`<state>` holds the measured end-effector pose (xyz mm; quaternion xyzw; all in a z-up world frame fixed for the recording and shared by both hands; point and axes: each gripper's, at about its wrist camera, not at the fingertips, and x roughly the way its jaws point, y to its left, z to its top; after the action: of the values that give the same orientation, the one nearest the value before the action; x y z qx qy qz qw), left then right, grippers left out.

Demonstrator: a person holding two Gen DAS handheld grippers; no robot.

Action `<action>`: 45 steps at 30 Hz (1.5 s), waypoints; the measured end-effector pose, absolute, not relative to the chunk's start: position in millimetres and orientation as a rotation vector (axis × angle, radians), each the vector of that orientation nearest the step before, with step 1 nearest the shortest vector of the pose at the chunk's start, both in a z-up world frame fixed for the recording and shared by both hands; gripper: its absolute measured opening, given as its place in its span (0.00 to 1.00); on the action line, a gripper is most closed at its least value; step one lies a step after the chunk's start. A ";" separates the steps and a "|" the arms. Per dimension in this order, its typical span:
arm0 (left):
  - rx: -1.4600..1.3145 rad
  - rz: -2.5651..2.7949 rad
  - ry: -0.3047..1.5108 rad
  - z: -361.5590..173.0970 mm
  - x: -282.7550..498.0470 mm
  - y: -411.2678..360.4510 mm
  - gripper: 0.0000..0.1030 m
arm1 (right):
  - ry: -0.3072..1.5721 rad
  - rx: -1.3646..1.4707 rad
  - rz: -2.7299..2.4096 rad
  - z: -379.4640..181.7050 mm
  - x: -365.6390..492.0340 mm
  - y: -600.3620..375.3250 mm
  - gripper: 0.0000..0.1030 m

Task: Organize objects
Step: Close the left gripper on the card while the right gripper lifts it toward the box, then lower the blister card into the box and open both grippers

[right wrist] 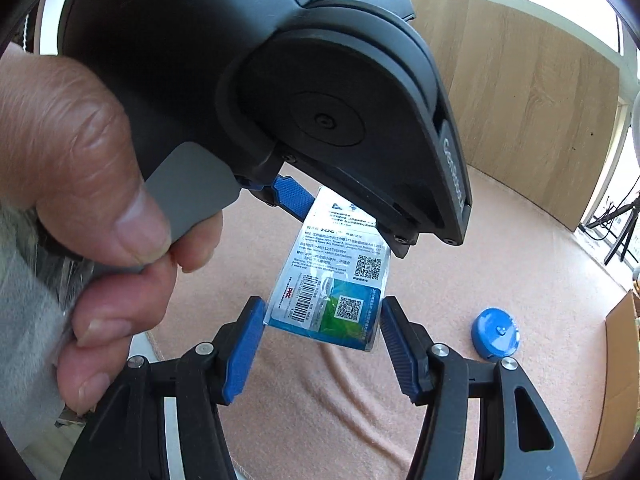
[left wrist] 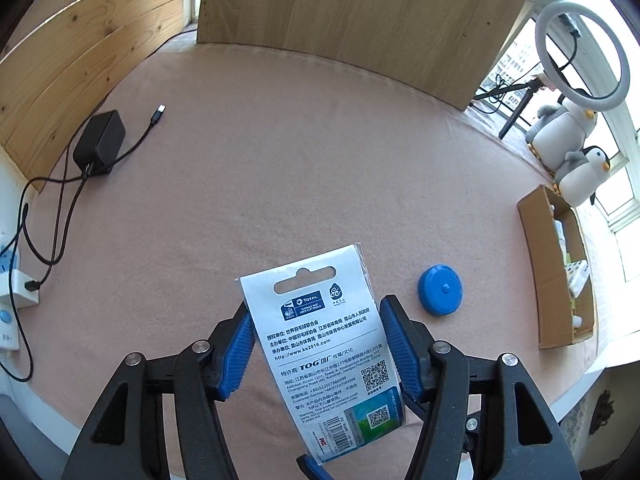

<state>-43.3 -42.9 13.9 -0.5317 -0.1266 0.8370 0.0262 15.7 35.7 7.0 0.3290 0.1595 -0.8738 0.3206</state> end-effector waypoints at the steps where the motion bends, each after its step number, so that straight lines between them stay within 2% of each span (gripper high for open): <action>1: -1.627 2.591 -0.378 18.2 -47.3 -42.0 0.62 | 0.414 0.855 -2.308 11.6 14.7 38.2 0.53; 7: -1.550 2.608 -0.315 47.0 -71.3 -20.6 0.62 | 0.412 0.795 -2.372 35.4 10.4 52.4 0.53; 21: -1.457 2.574 -0.168 70.9 -87.4 40.7 0.62 | 0.372 0.755 -2.499 54.1 6.6 79.1 0.53; 26: -1.413 2.534 -0.106 80.0 -91.7 78.1 0.63 | 0.347 0.753 -2.565 54.7 28.8 91.3 0.53; 33: -1.357 2.457 -0.027 88.0 -97.8 141.2 0.63 | 0.313 0.764 -2.667 63.1 0.0 157.8 0.53; 45: -1.283 2.320 0.117 91.1 -106.5 253.4 0.63 | 0.247 0.789 -2.852 64.9 6.3 228.9 0.53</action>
<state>-106.5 253.4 91.1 -0.4690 0.0428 0.8485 0.2415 6.3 228.9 64.9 0.2649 0.0828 -0.9568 0.0861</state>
